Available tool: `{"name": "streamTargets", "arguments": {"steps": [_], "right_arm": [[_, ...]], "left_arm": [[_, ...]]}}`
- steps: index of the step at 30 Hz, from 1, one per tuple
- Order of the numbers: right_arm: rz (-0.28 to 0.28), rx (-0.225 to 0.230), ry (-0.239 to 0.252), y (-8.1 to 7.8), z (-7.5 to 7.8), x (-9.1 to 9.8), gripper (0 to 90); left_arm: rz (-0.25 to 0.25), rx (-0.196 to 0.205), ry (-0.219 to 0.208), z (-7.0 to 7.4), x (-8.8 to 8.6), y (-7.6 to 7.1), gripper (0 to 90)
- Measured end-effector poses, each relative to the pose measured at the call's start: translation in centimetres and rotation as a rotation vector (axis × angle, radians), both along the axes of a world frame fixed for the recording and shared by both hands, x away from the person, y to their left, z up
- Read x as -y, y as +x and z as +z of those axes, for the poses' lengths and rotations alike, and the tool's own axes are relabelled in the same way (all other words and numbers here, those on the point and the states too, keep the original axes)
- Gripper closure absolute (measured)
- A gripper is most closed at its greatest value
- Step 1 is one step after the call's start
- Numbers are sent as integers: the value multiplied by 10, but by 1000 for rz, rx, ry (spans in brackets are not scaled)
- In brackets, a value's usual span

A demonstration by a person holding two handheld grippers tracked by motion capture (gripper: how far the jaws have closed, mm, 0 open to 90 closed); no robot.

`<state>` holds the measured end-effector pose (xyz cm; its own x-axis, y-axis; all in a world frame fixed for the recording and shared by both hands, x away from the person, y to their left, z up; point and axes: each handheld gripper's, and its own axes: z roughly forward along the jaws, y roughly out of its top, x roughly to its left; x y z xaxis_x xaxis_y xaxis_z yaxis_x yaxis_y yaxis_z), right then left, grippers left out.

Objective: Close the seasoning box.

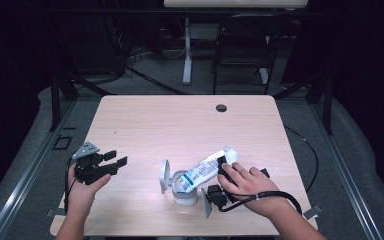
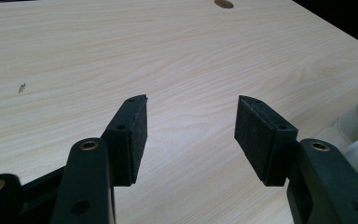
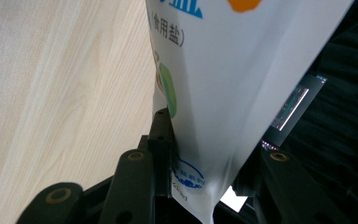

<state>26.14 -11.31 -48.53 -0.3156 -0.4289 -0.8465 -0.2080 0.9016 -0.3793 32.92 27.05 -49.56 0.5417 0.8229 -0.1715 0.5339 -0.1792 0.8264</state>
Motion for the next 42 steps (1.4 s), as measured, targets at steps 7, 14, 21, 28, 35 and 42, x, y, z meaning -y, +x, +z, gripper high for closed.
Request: {"name": "streamTargets", "arguments": {"steps": [7,14,21,28,35,42], "right_arm": [[-3,0,0,-1,0,0,673],[3,8,-10,-1,0,-1,674],[9,19,-30,-2,0,-2,675],[15,23,-41,-2,1,-2,676],[21,7,-23,-2,0,-2,679],[18,22,-46,-3,2,-3,681]], "left_arm": [[1,0,-1,0,0,0,444],[0,0,-1,0,0,0,444],[0,2,0,0,0,0,444],[1,3,-4,1,0,0,444],[1,3,-5,1,-1,0,444],[-1,4,-3,1,0,0,444]]}}
